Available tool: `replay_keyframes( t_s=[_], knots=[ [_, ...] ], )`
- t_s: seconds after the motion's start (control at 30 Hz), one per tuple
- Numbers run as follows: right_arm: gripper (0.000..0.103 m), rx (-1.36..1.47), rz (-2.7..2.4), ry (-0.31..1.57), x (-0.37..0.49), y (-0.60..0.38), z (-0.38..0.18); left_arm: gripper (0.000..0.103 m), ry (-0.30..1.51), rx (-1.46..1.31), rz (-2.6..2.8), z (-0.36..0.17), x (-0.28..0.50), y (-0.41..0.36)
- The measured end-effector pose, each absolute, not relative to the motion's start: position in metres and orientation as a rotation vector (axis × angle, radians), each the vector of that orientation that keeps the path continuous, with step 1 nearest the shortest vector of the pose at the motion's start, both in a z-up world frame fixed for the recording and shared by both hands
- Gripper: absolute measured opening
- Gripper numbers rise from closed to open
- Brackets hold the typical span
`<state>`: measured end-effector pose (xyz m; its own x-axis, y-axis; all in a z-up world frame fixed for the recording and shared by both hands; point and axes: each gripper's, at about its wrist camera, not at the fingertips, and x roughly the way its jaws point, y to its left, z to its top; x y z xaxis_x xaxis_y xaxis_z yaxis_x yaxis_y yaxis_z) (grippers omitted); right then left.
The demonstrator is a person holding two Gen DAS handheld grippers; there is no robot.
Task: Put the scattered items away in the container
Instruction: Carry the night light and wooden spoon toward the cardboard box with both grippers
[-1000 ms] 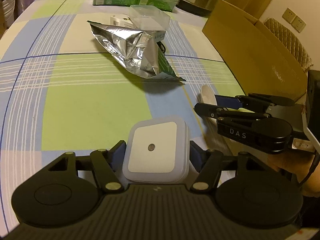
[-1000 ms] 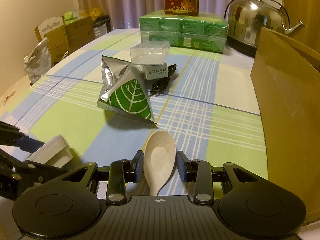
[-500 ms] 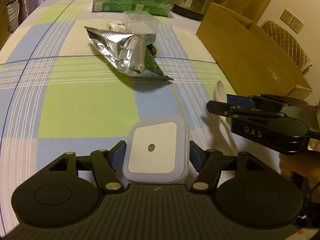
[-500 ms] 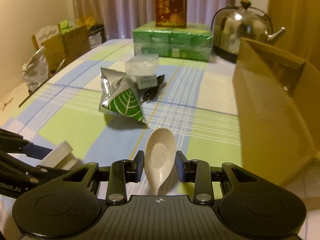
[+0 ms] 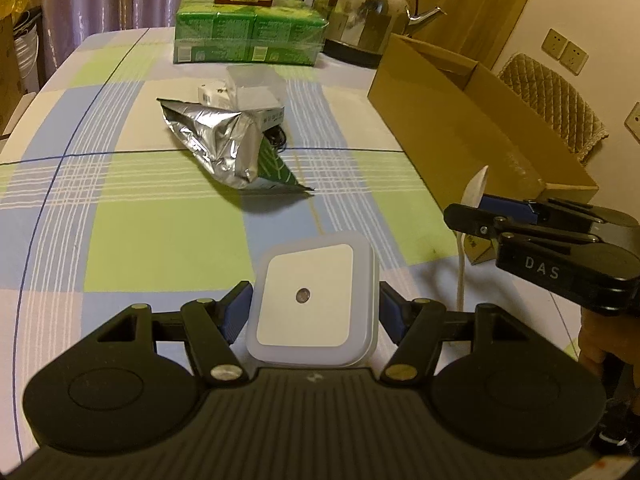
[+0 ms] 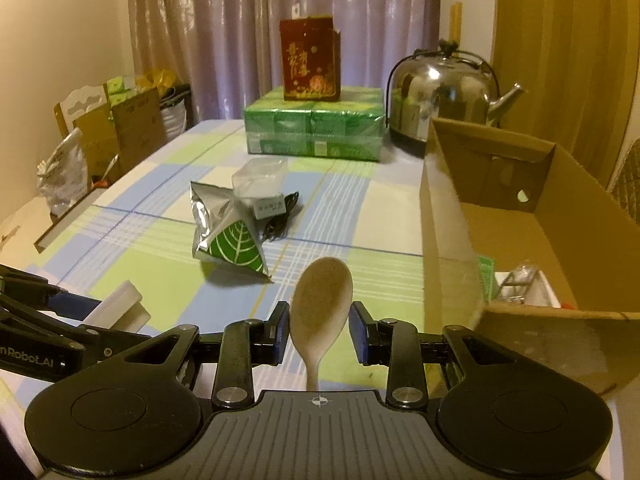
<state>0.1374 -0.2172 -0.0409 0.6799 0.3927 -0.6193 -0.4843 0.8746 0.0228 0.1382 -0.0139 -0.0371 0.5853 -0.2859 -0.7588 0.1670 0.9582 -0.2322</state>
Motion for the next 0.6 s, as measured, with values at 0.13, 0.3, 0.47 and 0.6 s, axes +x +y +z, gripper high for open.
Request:
replay_keyframes(
  t_s=[0.13, 0.3, 0.47, 0.6],
  knots=[
    [0.029, -0.140, 0.488, 0.654, 0.134, -0.222, -0.038, 0.062, 0.901, -0.138, -0.270, -0.033, 0.136, -0.018],
    [0.029, -0.135, 0.488, 0.647, 0.131, -0.225, -0.036, 0.062, 0.898, -0.132, -0.273, -0.031, 0.135, -0.021],
    [0.029, -0.126, 0.487, 0.635, 0.131, -0.227, -0.033, 0.062, 0.897, -0.129, -0.275, -0.031, 0.137, -0.022],
    [0.029, -0.124, 0.488, 0.610, 0.134, -0.227, -0.025, 0.062, 0.891, -0.122, -0.280, -0.029, 0.139, -0.022]
  ],
)
